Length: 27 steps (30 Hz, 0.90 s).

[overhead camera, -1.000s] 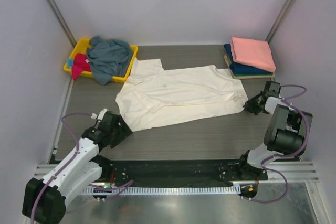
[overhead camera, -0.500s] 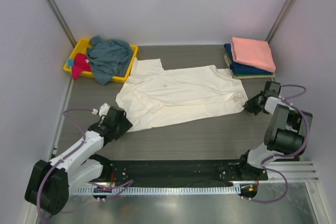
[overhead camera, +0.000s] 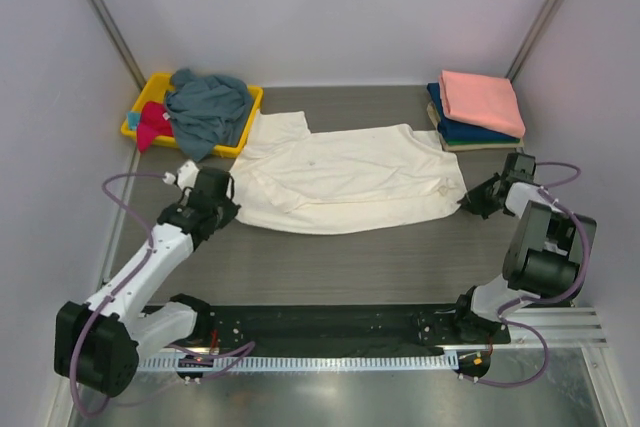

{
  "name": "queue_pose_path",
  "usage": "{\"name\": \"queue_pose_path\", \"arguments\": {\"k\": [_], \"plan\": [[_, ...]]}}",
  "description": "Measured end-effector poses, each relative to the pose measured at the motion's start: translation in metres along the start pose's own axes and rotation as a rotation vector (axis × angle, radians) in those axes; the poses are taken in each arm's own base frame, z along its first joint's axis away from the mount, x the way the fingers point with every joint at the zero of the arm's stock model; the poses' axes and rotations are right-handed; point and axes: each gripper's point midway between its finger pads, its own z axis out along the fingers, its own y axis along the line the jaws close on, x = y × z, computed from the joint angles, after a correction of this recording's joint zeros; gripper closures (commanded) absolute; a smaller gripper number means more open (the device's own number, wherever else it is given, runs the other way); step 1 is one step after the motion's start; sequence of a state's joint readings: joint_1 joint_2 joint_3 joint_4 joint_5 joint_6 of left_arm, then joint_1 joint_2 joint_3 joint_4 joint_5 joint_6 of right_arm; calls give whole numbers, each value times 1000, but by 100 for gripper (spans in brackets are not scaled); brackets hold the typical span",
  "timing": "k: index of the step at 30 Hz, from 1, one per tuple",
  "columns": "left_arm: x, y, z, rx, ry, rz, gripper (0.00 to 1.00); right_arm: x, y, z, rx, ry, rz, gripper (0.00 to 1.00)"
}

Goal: Fold and stack the t-shirts

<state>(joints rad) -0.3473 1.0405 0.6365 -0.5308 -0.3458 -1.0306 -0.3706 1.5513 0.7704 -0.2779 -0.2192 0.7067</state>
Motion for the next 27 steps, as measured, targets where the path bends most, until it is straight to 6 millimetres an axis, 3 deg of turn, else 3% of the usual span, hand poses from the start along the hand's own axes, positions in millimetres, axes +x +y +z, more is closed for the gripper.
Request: {"name": "queue_pose_path", "arguments": {"k": [4,6,8,10,12,15,18,20,27], "plan": [[-75,-50,-47,128,-141,-55,100,-12,26,-36,-55,-31,-11,99],[-97,-56,-69,168,-198,-77,100,-23,44,-63,-116,-91,-29,99],[-106,-47,-89,191,-241,-104,100,-30,52,-89,-166,-155,-34,99],[-97,-32,-92,180,-231,-106,100,-29,46,-106,-191,-198,-23,99],[-80,-16,-87,159,-199,-112,100,-15,24,-103,-172,-194,7,99],[-39,22,-68,79,-112,-118,100,29,-26,-83,-65,-93,74,99],[-2,53,-57,14,-30,-135,96,67,-61,-76,31,4,123,99],[8,64,-58,3,-11,-158,92,73,-65,-82,42,5,127,99],[10,67,-72,28,-16,-257,85,75,-70,-96,54,-41,131,99]]}}
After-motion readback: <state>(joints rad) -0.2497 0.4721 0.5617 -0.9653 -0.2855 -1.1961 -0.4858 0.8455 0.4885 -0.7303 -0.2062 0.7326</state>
